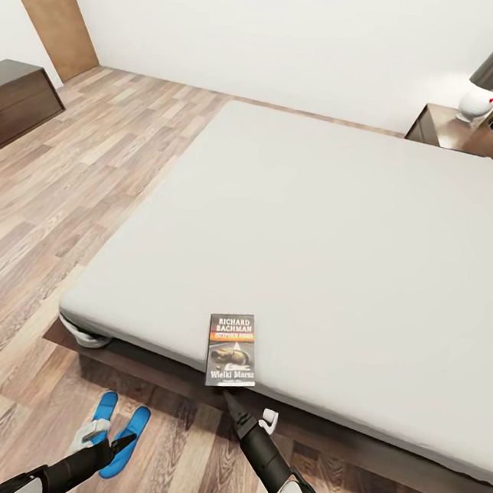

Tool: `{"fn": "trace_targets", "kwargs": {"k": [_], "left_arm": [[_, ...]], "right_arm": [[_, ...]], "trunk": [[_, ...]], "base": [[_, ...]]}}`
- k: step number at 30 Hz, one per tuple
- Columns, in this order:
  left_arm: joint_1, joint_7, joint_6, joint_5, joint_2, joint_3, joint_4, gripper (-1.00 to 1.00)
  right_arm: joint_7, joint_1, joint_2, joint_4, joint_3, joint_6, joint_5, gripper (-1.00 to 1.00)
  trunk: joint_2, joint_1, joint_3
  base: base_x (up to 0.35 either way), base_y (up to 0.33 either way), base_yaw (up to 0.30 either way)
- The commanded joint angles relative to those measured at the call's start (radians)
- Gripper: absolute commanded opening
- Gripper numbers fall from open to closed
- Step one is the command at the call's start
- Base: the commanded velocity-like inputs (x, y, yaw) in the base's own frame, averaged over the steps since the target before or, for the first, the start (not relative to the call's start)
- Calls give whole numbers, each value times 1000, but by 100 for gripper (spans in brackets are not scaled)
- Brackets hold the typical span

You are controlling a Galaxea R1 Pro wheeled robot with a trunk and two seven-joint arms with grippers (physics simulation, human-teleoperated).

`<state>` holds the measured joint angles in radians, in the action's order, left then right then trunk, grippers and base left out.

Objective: In the bedroom, move the book from the bed onto either nightstand, and place the two sandals side by side next to the bed.

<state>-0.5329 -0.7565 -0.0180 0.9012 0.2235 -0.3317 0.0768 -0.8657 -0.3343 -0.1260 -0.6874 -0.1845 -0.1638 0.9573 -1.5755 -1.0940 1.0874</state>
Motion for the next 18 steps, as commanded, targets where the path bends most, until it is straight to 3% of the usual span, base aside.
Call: {"fn": "trace_targets", "kwargs": {"k": [1, 18], "left_arm": [[-1, -3, -2, 10, 0, -8, 0, 100], [-1, -3, -2, 10, 0, -8, 0, 100]], "right_arm": [[-2, 0, 0, 0, -1, -9, 11, 100], [-2, -1, 0, 0, -1, -10, 11, 100]], "trunk": [[-7, -4, 4], [-126, -69, 57]], "base": [[0, 0, 0], [0, 0, 0]]}}
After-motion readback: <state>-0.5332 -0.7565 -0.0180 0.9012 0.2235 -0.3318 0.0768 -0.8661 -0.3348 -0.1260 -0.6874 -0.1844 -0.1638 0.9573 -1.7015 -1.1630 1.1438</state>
